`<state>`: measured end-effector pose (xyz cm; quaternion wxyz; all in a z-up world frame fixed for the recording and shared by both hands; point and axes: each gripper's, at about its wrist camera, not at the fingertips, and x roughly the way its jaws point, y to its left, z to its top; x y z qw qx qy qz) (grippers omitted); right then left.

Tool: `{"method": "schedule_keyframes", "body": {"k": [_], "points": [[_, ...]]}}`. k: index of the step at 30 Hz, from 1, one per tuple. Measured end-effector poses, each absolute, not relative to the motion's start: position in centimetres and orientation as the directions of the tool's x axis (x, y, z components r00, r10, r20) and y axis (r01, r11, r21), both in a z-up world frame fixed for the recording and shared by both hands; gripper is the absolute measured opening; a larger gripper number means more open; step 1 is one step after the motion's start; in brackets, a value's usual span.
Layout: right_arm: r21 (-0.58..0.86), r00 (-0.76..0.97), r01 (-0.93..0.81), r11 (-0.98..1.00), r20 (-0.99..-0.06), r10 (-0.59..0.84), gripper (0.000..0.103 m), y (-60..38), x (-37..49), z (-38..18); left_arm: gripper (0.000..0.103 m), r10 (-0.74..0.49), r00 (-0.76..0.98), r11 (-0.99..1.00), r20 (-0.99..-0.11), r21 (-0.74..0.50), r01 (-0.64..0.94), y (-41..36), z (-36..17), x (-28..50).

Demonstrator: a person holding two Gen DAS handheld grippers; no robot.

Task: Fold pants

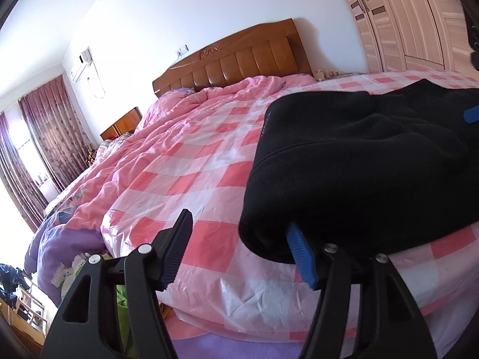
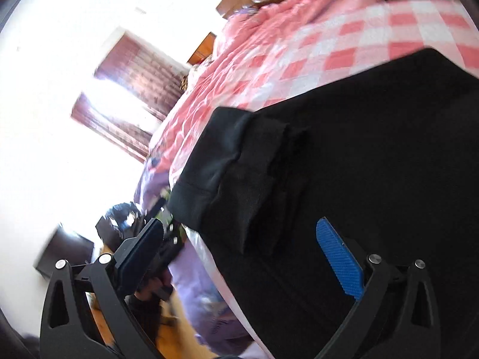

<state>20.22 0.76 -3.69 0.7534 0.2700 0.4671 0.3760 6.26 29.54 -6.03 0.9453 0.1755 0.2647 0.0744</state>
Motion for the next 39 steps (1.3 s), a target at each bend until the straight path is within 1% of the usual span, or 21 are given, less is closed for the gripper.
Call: {"method": "schedule_keyframes", "body": {"k": [2, 3, 5, 7, 10, 11, 12, 13, 15, 16, 20, 22, 23, 24, 26, 27, 31, 34, 36, 38, 39], "points": [[0.793, 0.213, -0.288, 0.536, -0.493, 0.844, 0.099, 1.3, 21.2, -4.9, 0.066, 0.231, 0.854, 0.925, -0.466, 0.376, -0.045, 29.3, -5.9, 6.1], [0.795, 0.185, -0.270, 0.543, -0.510, 0.840, 0.098, 1.9, 21.6, -5.8, 0.067, 0.232, 0.854, 0.924, -0.467, 0.379, -0.044, 29.1, -5.9, 6.1], [0.746, 0.179, -0.321, 0.583, -0.557, 0.811, 0.097, 2.7, 21.3, -5.6, 0.067, 0.223, 0.851, 0.926, -0.475, 0.376, -0.033, 29.1, -6.1, 6.4], [0.762, 0.117, -0.348, 0.546, -0.542, 0.832, 0.091, 4.6, 21.5, -5.5, 0.067, 0.214, 0.849, 0.928, -0.484, 0.372, -0.021, 29.0, -6.4, 6.8], [0.733, 0.094, -0.391, 0.556, -0.569, 0.817, 0.086, 6.7, 21.8, -5.3, 0.067, 0.209, 0.846, 0.931, -0.490, 0.366, -0.019, 29.1, -6.8, 7.3], [0.726, 0.099, -0.392, 0.566, -0.578, 0.810, 0.078, 6.8, 21.5, -5.4, 0.067, 0.205, 0.846, 0.935, -0.492, 0.354, -0.021, 29.2, -6.8, 7.4], [0.714, 0.121, -0.378, 0.589, -0.593, 0.796, 0.062, 6.7, 21.8, -5.4, 0.067, 0.198, 0.846, 0.942, -0.495, 0.335, -0.024, 29.4, -6.8, 7.3], [0.711, 0.140, -0.358, 0.605, -0.600, 0.788, 0.057, 5.4, 21.1, -5.5, 0.067, 0.195, 0.846, 0.945, -0.497, 0.325, -0.027, 29.6, -6.8, 7.2], [0.724, 0.153, -0.334, 0.603, -0.590, 0.793, 0.052, 4.9, 20.6, -6.1, 0.067, 0.196, 0.845, 0.949, -0.497, 0.313, -0.035, 30.1, -6.8, 6.9], [0.718, 0.149, -0.333, 0.612, -0.601, 0.786, 0.049, 4.7, 20.4, -6.6, 0.067, 0.195, 0.845, 0.950, -0.499, 0.309, -0.037, 30.2, -6.9, 6.8], [0.683, 0.148, -0.339, 0.646, -0.640, 0.754, 0.050, 5.1, 19.8, -5.9, 0.067, 0.200, 0.836, 0.954, -0.510, 0.294, -0.049, 30.9, -7.4, 6.6], [0.682, 0.153, -0.319, 0.658, -0.648, 0.746, 0.053, 5.7, 20.2, -4.6, 0.068, 0.194, 0.836, 0.960, -0.513, 0.273, -0.056, 31.1, -7.3, 6.4], [0.675, 0.164, -0.317, 0.666, -0.653, 0.739, 0.058, 5.1, 20.0, -4.3, 0.068, 0.192, 0.838, 0.962, -0.511, 0.269, -0.056, 31.1, -7.2, 6.3], [0.672, 0.177, -0.309, 0.673, -0.655, 0.735, 0.072, 4.4, 19.9, -4.1, 0.068, 0.193, 0.839, 0.961, -0.508, 0.273, -0.055, 31.0, -7.1, 6.2], [0.668, 0.177, -0.265, 0.696, -0.676, 0.716, 0.088, 3.6, 19.9, -4.5, 0.070, 0.192, 0.842, 0.959, -0.505, 0.279, -0.052, 30.9, -7.1, 6.0], [0.662, 0.152, -0.260, 0.703, -0.691, 0.707, 0.088, 3.7, 19.9, -5.0, 0.070, 0.191, 0.842, 0.959, -0.505, 0.279, -0.050, 30.9, -7.2, 6.1], [0.625, 0.141, -0.308, 0.718, -0.716, 0.684, 0.090, 5.6, 19.9, -4.5, 0.070, 0.192, 0.840, 0.960, -0.508, 0.276, -0.053, 30.8, -7.4, 6.6], [0.624, 0.094, -0.346, 0.701, -0.720, 0.687, 0.091, 7.2, 20.1, -4.4, 0.071, 0.186, 0.841, 0.964, -0.507, 0.261, -0.055, 30.9, -7.5, 6.9], [0.591, 0.106, -0.372, 0.716, -0.739, 0.665, 0.091, 9.0, 20.7, -4.3, 0.072, 0.179, 0.842, 0.969, -0.509, 0.241, -0.060, 31.1, -7.6, 6.9], [0.610, 0.115, -0.363, 0.704, -0.721, 0.684, 0.091, 9.5, 21.4, -4.3, 0.072, 0.172, 0.842, 0.972, -0.511, 0.227, -0.061, 31.2, -7.5, 6.8], [0.629, 0.131, -0.350, 0.694, -0.701, 0.701, 0.087, 9.3, 21.7, -4.4, 0.072, 0.172, 0.842, 0.972, -0.511, 0.227, -0.061, 31.2, -7.5, 6.8]]}}
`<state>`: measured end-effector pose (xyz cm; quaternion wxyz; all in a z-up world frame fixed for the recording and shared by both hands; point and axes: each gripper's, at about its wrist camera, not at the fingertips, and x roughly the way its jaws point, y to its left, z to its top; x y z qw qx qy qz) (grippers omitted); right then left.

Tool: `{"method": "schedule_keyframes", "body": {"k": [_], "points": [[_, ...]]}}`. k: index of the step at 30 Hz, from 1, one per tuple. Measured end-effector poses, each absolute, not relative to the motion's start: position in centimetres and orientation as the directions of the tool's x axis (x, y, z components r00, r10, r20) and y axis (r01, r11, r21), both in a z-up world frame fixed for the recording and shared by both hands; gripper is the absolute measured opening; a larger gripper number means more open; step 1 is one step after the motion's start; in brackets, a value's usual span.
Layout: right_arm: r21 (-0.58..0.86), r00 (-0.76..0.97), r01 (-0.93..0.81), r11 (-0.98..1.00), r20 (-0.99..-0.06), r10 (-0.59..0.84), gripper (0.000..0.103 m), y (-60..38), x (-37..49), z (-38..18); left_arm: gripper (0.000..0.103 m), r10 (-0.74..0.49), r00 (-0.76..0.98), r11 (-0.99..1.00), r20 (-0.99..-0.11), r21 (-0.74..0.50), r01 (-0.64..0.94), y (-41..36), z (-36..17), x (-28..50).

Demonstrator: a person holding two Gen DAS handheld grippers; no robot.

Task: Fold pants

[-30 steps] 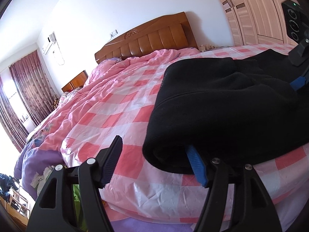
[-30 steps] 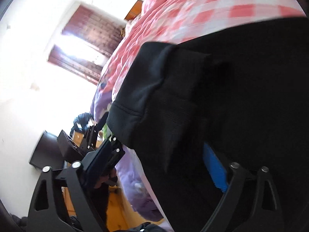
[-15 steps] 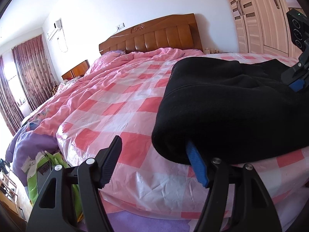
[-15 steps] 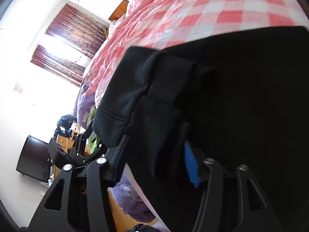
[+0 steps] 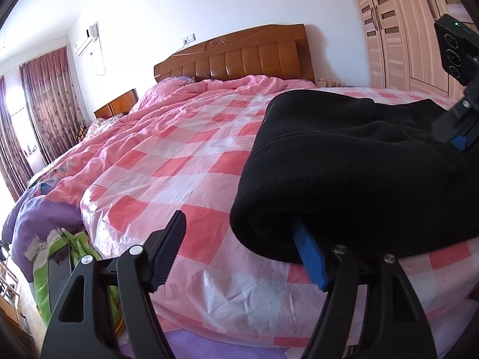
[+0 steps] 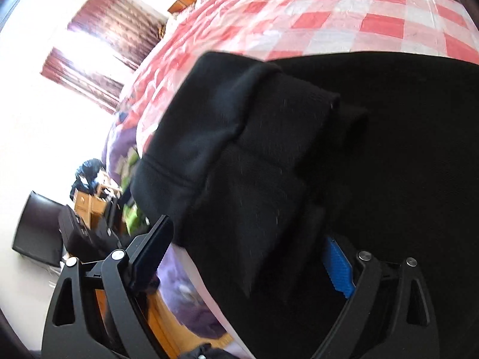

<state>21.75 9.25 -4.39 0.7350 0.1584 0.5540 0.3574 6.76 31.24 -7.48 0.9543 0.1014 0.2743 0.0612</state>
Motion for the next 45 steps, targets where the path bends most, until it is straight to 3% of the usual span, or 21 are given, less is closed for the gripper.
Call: {"method": "schedule_keyframes", "body": {"k": [1, 3, 5, 8, 13, 20, 24, 27, 29, 32, 34, 45], "points": [[0.646, 0.146, -0.340, 0.684, -0.682, 0.717, 0.083, 8.9, 21.9, -4.6, 0.072, 0.177, 0.843, 0.970, -0.508, 0.236, -0.061, 31.2, -7.5, 6.7], [0.649, 0.176, -0.318, 0.691, -0.675, 0.716, 0.053, 8.0, 22.0, -5.2, 0.072, 0.188, 0.844, 0.965, -0.503, 0.253, -0.064, 31.3, -7.5, 6.5], [0.671, 0.174, -0.322, 0.668, -0.651, 0.738, 0.033, 7.6, 21.9, -5.7, 0.072, 0.192, 0.843, 0.965, -0.502, 0.254, -0.069, 31.6, -7.5, 6.3], [0.686, 0.211, -0.348, 0.639, -0.607, 0.766, 0.022, 7.4, 21.7, -5.1, 0.074, 0.193, 0.840, 0.970, -0.506, 0.227, -0.087, 32.2, -7.6, 5.7], [0.621, 0.314, -0.450, 0.642, -0.563, 0.765, 0.021, 8.4, 21.4, 0.3, 0.075, 0.172, 0.829, 0.978, -0.533, 0.191, -0.080, 32.6, -7.8, 5.1], [0.516, 0.387, -0.581, 0.629, -0.505, 0.772, 0.021, 9.7, 20.2, 7.6, 0.076, 0.042, 0.821, 0.998, -0.570, 0.056, -0.012, 32.0, -7.3, 7.7], [0.472, 0.466, -0.591, 0.654, -0.461, 0.755, 0.021, 7.7, 18.3, 9.7, 0.089, 0.060, 0.811, 0.998, -0.582, 0.044, -0.042, 32.4, -7.5, 9.1], [0.463, 0.506, -0.541, 0.702, -0.488, 0.711, 0.021, 2.6, 16.8, 7.6, 0.089, 0.069, 0.823, 0.997, -0.564, 0.068, -0.037, 31.7, -6.7, 8.6], [0.455, 0.510, -0.488, 0.745, -0.544, 0.666, 0.021, 0.1, 15.8, 3.1, 0.089, 0.106, 0.826, 0.990, -0.554, 0.137, -0.035, 30.5, -6.4, 8.4], [0.499, 0.463, -0.354, 0.791, -0.642, 0.612, 0.021, -2.9, 15.7, -4.5, 0.089, 0.079, 0.814, 0.991, -0.575, 0.134, -0.002, 29.6, -6.4, 8.5], [0.582, 0.450, -0.322, 0.747, -0.600, 0.662, 0.020, -4.1, 15.7, -6.7, 0.089, 0.119, 0.811, 0.981, -0.573, 0.192, -0.008, 28.5, -6.8, 8.5], [0.503, 0.542, -0.376, 0.778, -0.562, 0.625, 0.020, -4.6, 14.7, -2.0, 0.089, 0.211, 0.809, 0.940, -0.549, 0.340, -0.015, 26.5, -5.7, 7.4]]}}
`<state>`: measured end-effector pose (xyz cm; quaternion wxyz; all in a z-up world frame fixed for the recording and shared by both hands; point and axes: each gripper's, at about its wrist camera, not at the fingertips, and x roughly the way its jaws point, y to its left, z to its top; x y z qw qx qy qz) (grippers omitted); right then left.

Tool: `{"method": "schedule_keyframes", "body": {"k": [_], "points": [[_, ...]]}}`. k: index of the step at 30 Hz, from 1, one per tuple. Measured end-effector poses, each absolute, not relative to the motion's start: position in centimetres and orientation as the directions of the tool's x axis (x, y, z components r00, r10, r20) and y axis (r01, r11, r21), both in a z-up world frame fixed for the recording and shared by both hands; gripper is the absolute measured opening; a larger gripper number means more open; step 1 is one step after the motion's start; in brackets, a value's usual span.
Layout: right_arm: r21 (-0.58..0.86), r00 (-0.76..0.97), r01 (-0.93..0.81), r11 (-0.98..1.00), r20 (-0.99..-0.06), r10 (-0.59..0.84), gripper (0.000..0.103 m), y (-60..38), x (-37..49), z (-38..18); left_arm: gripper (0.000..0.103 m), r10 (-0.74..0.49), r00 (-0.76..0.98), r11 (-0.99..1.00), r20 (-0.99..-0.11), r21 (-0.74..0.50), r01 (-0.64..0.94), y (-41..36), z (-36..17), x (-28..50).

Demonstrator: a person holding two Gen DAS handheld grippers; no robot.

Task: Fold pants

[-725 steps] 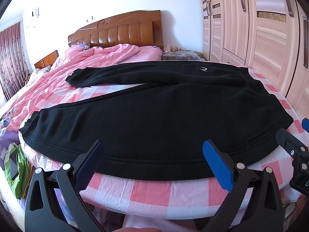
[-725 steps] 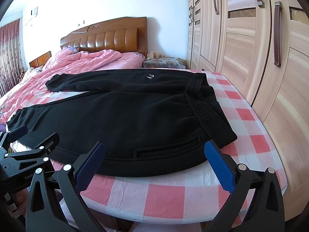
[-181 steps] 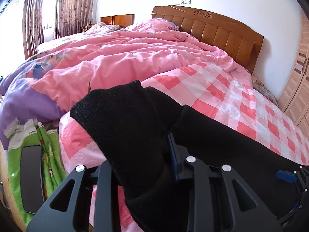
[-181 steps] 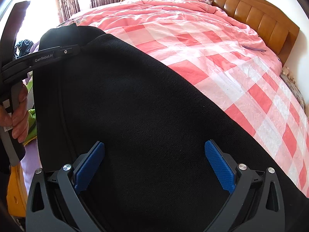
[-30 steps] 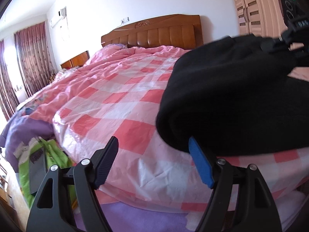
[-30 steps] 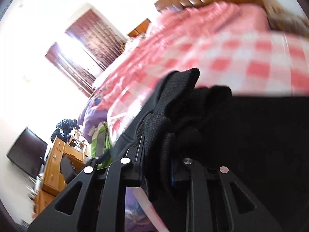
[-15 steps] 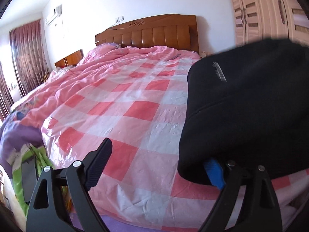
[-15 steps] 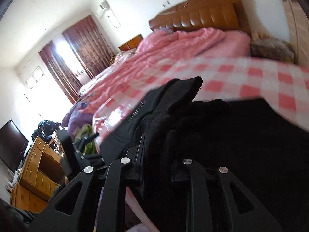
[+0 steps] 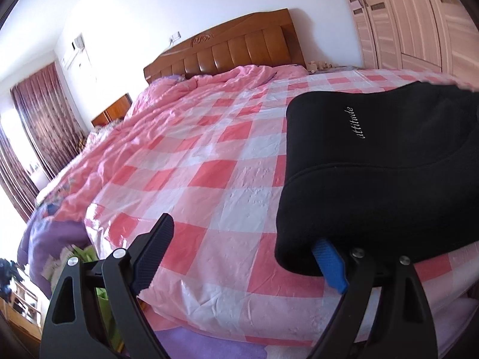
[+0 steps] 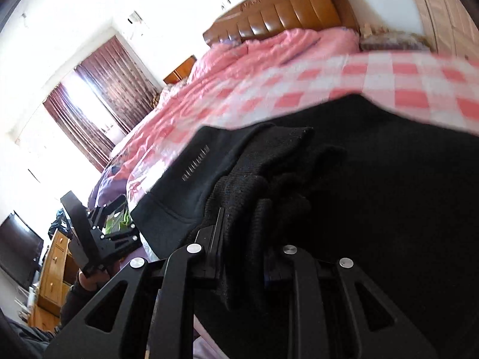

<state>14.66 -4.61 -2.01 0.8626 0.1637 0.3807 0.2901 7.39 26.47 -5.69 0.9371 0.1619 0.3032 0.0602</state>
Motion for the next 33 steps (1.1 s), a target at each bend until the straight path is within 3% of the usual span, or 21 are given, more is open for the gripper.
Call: {"method": "schedule_keyframes", "body": {"k": [5, 7, 12, 17, 20, 22, 24, 26, 28, 31, 33], "points": [[0.503, 0.462, -0.334, 0.797, -0.650, 0.604, 0.020, -4.4, 16.2, -5.0, 0.094, 0.222, 0.785, 0.948, -0.578, 0.317, -0.034, 27.2, -6.7, 8.0], [0.542, 0.471, -0.316, 0.779, -0.623, 0.625, 0.020, -5.1, 16.1, -5.4, 0.094, 0.203, 0.779, 0.960, -0.593, 0.275, -0.040, 27.7, -6.6, 7.9], [0.493, 0.501, -0.339, 0.802, -0.627, 0.597, 0.020, -5.3, 15.7, -3.7, 0.094, 0.256, 0.795, 0.919, -0.551, 0.393, -0.023, 25.9, -6.1, 7.3], [0.570, 0.466, -0.291, 0.769, -0.617, 0.634, 0.020, -6.7, 16.2, -6.4, 0.098, 0.238, 0.778, 0.944, -0.582, 0.327, -0.044, 26.9, -6.6, 7.7], [0.555, 0.463, -0.297, 0.777, -0.627, 0.626, 0.021, -6.6, 15.8, -6.1, 0.097, 0.233, 0.781, 0.927, -0.579, 0.375, 0.002, 26.4, -6.2, 7.0], [0.560, 0.457, -0.286, 0.777, -0.633, 0.625, 0.039, -6.9, 15.9, -6.3, 0.097, 0.218, 0.776, 0.913, -0.591, 0.404, 0.051, 26.5, -5.7, 6.2], [0.569, 0.452, -0.273, 0.776, -0.636, 0.626, 0.069, -7.6, 15.8, -6.0, 0.097, 0.182, 0.764, 0.922, -0.619, 0.377, 0.087, 27.4, -4.7, 5.4], [0.565, 0.517, -0.263, 0.782, -0.602, 0.609, 0.085, -8.8, 14.6, -4.4, 0.098, 0.126, 0.786, 0.951, -0.605, 0.301, 0.079, 28.7, -2.2, 4.3], [0.520, 0.597, -0.287, 0.805, -0.560, 0.574, 0.085, -9.3, 13.8, -2.3, 0.101, 0.048, 0.816, 0.979, -0.576, 0.189, 0.076, 29.5, 0.3, 3.9], [0.343, 0.631, -0.369, 0.864, -0.589, 0.504, 0.085, -5.9, 13.4, 0.2, 0.101, -0.068, 0.838, 0.992, -0.542, 0.050, 0.113, 28.0, 2.9, 5.8], [0.207, 0.647, -0.416, 0.885, -0.616, 0.449, 0.085, -2.3, 13.3, 0.8, 0.101, -0.104, 0.835, 0.988, -0.540, 0.043, 0.151, 25.7, 2.9, 7.7]]}}
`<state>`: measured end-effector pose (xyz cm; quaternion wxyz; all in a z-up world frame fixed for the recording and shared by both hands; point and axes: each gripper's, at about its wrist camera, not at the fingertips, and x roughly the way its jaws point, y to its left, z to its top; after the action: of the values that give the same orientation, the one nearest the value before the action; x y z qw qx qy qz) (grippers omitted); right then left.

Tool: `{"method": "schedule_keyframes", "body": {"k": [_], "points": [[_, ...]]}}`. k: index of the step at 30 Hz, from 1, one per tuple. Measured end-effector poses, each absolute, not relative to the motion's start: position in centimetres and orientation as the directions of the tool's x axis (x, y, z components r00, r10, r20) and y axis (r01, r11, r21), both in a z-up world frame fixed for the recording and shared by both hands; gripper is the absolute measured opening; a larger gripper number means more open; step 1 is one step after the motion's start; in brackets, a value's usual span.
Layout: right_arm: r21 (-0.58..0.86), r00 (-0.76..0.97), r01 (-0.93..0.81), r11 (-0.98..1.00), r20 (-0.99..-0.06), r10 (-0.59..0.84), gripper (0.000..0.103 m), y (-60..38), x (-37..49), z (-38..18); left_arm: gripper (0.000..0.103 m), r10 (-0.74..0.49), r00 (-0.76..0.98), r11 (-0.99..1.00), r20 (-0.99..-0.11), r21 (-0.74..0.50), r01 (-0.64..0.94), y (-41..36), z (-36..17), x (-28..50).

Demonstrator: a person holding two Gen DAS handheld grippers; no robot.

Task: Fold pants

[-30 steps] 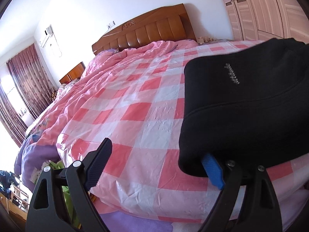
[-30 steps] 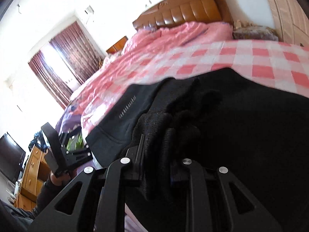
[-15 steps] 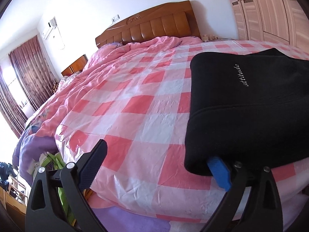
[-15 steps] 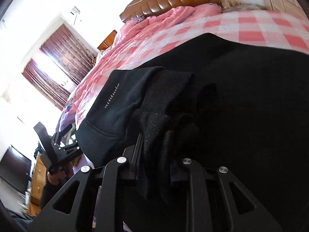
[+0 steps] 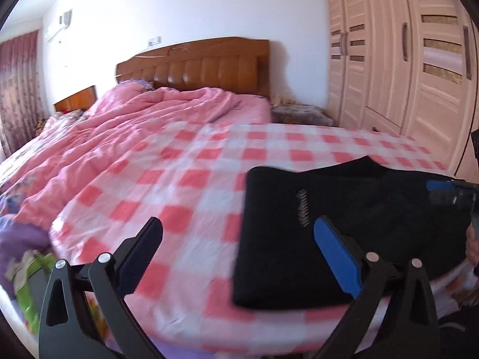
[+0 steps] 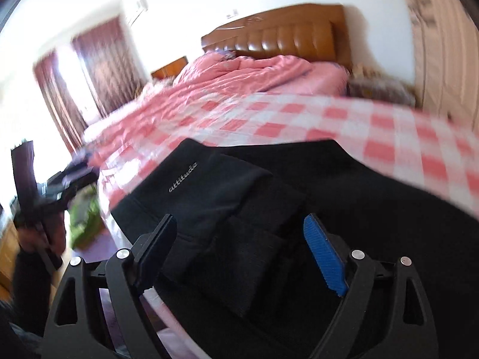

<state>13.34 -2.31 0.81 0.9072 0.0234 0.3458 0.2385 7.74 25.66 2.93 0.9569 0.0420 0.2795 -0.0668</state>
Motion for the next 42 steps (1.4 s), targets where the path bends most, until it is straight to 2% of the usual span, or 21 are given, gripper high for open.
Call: {"method": "schedule_keyframes", "body": {"k": [4, 6, 8, 10, 13, 15, 17, 21, 24, 27, 29, 30, 32, 36, 40, 42], "points": [[0.009, 0.653, -0.475, 0.880, -0.667, 0.359, 0.085, 2.5, 12.7, -0.9, 0.101, -0.109, 0.797, 0.971, -0.595, 0.109, 0.214, 20.3, -0.6, 11.6], [-0.101, 0.646, -0.474, 0.875, -0.714, 0.268, 0.084, 3.5, 12.7, -3.4, 0.101, -0.075, 0.775, 0.960, -0.628, 0.164, 0.226, 19.0, -2.8, 12.0], [-0.050, 0.636, -0.475, 0.879, -0.710, 0.303, 0.085, 2.6, 12.4, -4.7, 0.102, -0.040, 0.750, 0.951, -0.661, 0.204, 0.231, 18.9, -5.5, 12.1], [-0.018, 0.618, -0.478, 0.878, -0.717, 0.322, 0.086, 1.9, 12.5, -4.7, 0.101, -0.118, 0.749, 0.971, -0.652, 0.082, 0.224, 20.7, -6.3, 11.8], [-0.031, 0.606, -0.486, 0.873, -0.732, 0.312, 0.087, 2.1, 12.2, -4.2, 0.102, -0.098, 0.732, 0.968, -0.674, 0.107, 0.228, 20.7, -5.7, 12.2], [-0.010, 0.587, -0.505, 0.863, -0.737, 0.335, 0.087, 1.6, 11.8, -3.5, 0.101, -0.063, 0.746, 0.964, -0.663, 0.154, 0.218, 20.3, -4.0, 12.1], [0.040, 0.584, -0.511, 0.858, -0.716, 0.381, 0.088, -0.1, 11.4, -2.4, 0.101, -0.103, 0.791, 0.957, -0.603, 0.158, 0.245, 19.8, -0.9, 11.2], [0.048, 0.653, -0.394, 0.918, -0.688, 0.316, 0.088, -4.3, 14.0, -0.6, 0.101, -0.138, 0.814, 0.949, -0.564, 0.161, 0.272, 18.1, 2.9, 13.1], [0.120, 0.633, -0.270, 0.955, -0.726, 0.270, 0.088, -8.1, 18.1, -1.4, 0.101, -0.117, 0.772, 0.934, -0.624, 0.194, 0.299, 15.5, 2.5, 18.0], [0.073, 0.576, -0.181, 0.981, -0.801, 0.165, 0.088, -10.1, 21.2, -3.4, 0.101, -0.125, 0.719, 0.921, -0.683, 0.189, 0.339, 13.3, 0.6, 22.0], [0.042, 0.524, -0.136, 0.990, -0.845, 0.108, 0.089, -11.3, 22.1, -5.2, 0.101, -0.080, 0.682, 0.905, -0.727, 0.234, 0.355, 11.9, -2.2, 24.1], [0.055, 0.526, -0.141, 0.988, -0.842, 0.122, 0.094, -11.7, 22.1, -5.6, 0.102, -0.046, 0.658, 0.893, -0.752, 0.264, 0.364, 11.4, -4.0, 24.8], [0.118, 0.531, -0.169, 0.979, -0.826, 0.191, 0.096, -12.3, 21.7, -5.3, 0.102, -0.057, 0.667, 0.902, -0.743, 0.248, 0.354, 11.7, -4.8, 25.0], [0.077, 0.592, -0.126, 0.989, -0.794, 0.137, 0.095, -13.1, 19.7, -3.5, 0.102, -0.061, 0.660, 0.908, -0.749, 0.233, 0.348, 12.2, -5.0, 25.2], [0.303, 0.708, -0.063, 0.951, -0.658, 0.257, 0.096, -19.0, 13.0, 0.1, 0.102, -0.027, 0.687, 0.899, -0.727, 0.283, 0.334, 11.6, -5.1, 24.8], [0.353, 0.754, -0.018, 0.936, -0.610, 0.244, 0.096, -22.3, 8.7, 1.5, 0.102, 0.000, 0.708, 0.888, -0.706, 0.325, 0.325, 11.2, -5.0, 24.2]]}}
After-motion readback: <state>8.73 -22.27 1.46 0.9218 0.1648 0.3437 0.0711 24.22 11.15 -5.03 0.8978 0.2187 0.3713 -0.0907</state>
